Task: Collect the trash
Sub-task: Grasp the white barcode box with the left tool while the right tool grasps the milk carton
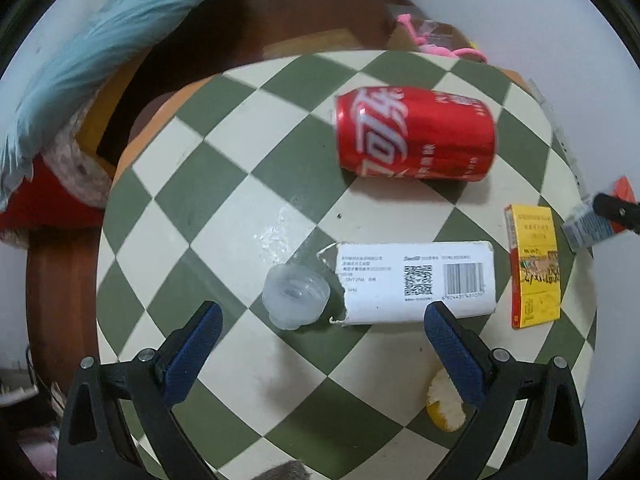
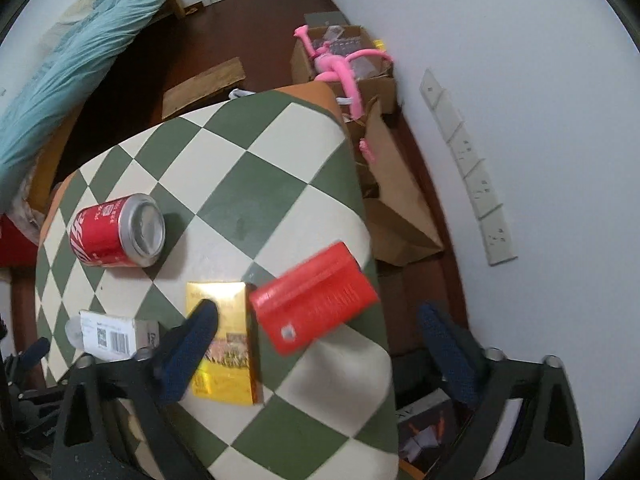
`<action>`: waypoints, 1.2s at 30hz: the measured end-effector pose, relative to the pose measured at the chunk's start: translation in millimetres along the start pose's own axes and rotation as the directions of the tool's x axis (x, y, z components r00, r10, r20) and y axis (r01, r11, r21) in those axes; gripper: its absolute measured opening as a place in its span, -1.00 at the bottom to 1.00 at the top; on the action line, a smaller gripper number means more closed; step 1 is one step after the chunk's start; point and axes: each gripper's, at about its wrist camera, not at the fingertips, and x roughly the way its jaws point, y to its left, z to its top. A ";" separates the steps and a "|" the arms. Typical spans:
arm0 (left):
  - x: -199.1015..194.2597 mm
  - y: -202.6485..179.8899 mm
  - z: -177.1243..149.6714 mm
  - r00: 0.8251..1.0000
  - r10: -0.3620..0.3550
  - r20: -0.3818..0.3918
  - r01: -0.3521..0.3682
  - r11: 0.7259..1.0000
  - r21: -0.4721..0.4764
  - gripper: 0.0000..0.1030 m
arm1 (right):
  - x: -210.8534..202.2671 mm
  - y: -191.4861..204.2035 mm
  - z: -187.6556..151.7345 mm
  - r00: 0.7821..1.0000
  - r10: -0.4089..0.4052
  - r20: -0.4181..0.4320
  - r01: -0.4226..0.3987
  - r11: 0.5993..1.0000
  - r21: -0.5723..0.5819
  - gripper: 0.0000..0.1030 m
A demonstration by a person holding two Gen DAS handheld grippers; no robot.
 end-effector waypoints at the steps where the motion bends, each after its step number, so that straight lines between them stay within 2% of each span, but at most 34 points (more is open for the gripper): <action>1: -1.5 -2.5 0.6 1.000 0.002 0.010 -0.002 1.000 0.026 1.00 | 4.5 -0.7 1.3 1.000 0.010 -0.001 -0.010 1.000 -0.002 0.30; 2: -5.5 -7.8 0.3 0.999 0.003 0.032 -0.006 0.996 0.086 1.00 | 8.0 -1.2 1.5 1.000 0.023 -0.001 -0.023 1.000 -0.006 0.17; 3: -8.6 -12.3 0.0 0.999 0.003 0.051 -0.010 0.990 0.138 1.00 | 9.6 -1.0 0.5 1.000 0.027 0.001 -0.027 1.000 -0.008 0.18; 6: -17.0 -34.5 -4.7 0.993 0.017 0.114 -0.056 0.936 0.347 1.00 | 5.2 -3.1 -6.5 0.999 0.048 0.001 -0.048 0.999 0.005 0.18; 7: -16.8 -44.2 -6.8 0.991 0.022 0.129 -0.076 0.898 0.433 1.00 | 3.1 -3.4 -10.6 0.999 0.041 -0.022 -0.041 0.999 0.008 0.18; 9: -13.8 -57.0 -9.2 0.991 0.022 0.135 -0.092 0.840 0.534 0.99 | -3.3 -2.0 -19.6 0.997 0.045 -0.068 -0.046 0.999 -0.009 0.18; 10: -8.9 -65.8 -10.4 0.992 0.022 0.123 -0.092 0.798 0.595 0.99 | -5.2 -1.3 -22.9 0.995 0.042 -0.090 -0.044 0.999 -0.021 0.18; 12: 1.7 -77.5 -11.7 0.995 0.026 0.097 -0.085 0.736 0.671 0.99 | -7.5 1.3 -29.0 0.986 0.051 -0.157 -0.059 0.997 -0.046 0.18; 15: 15.4 -86.7 -10.0 0.998 0.032 0.063 -0.067 0.692 0.719 0.98 | -6.0 1.2 -34.2 0.969 0.074 -0.236 -0.089 0.995 -0.054 0.18; 16: 19.5 -88.9 -8.0 0.999 0.021 0.050 -0.051 0.683 0.728 0.84 | -4.4 0.7 -35.8 0.963 0.078 -0.260 -0.093 0.995 -0.046 0.18; 17: 22.2 -90.5 -6.8 0.999 0.011 0.044 -0.040 0.679 0.733 0.58 | -0.9 0.0 -37.0 0.957 0.076 -0.279 -0.092 0.995 -0.044 0.18; 18: 24.5 -91.7 -6.3 0.999 0.008 0.034 -0.031 0.678 0.735 0.40 | 1.4 -1.0 -37.5 0.954 0.073 -0.290 -0.089 0.995 -0.042 0.18; 19: 26.5 -92.3 -4.7 1.000 0.007 0.026 -0.024 0.681 0.732 0.33 | 5.9 -1.5 -37.5 0.950 0.077 -0.304 -0.091 0.995 -0.034 0.19; 23: 20.7 -87.7 -3.4 0.999 -0.017 0.039 -0.015 0.702 0.712 0.19 | 15.3 -0.5 -29.3 0.953 0.097 -0.286 -0.102 0.995 -0.003 0.21; 27: 13.4 -76.8 0.4 0.998 -0.019 0.052 -0.020 0.762 0.647 0.10 | 30.8 5.2 -25.0 0.958 0.130 -0.255 -0.129 0.991 0.022 0.23; 28: 7.9 -72.3 1.8 0.998 -0.029 0.064 -0.017 0.788 0.616 0.07 | 31.9 8.4 -24.1 0.967 0.118 -0.226 -0.119 0.993 0.010 0.20; 30: 1.0 -64.4 3.2 0.996 -0.041 0.082 -0.013 0.819 0.573 0.04 | 31.7 15.5 -23.8 0.980 0.077 -0.184 -0.081 0.997 -0.019 0.19; 33: -14.4 -49.6 1.9 0.991 -0.055 0.121 -0.012 0.871 0.492 0.02 | 27.9 22.7 -23.9 0.985 0.080 -0.152 -0.084 0.996 -0.019 0.19; 36: -22.7 -32.9 -0.1 0.989 -0.058 0.138 -0.005 0.908 0.420 -0.01 | 9.3 29.1 -27.8 0.992 0.087 -0.094 -0.090 0.996 -0.024 0.19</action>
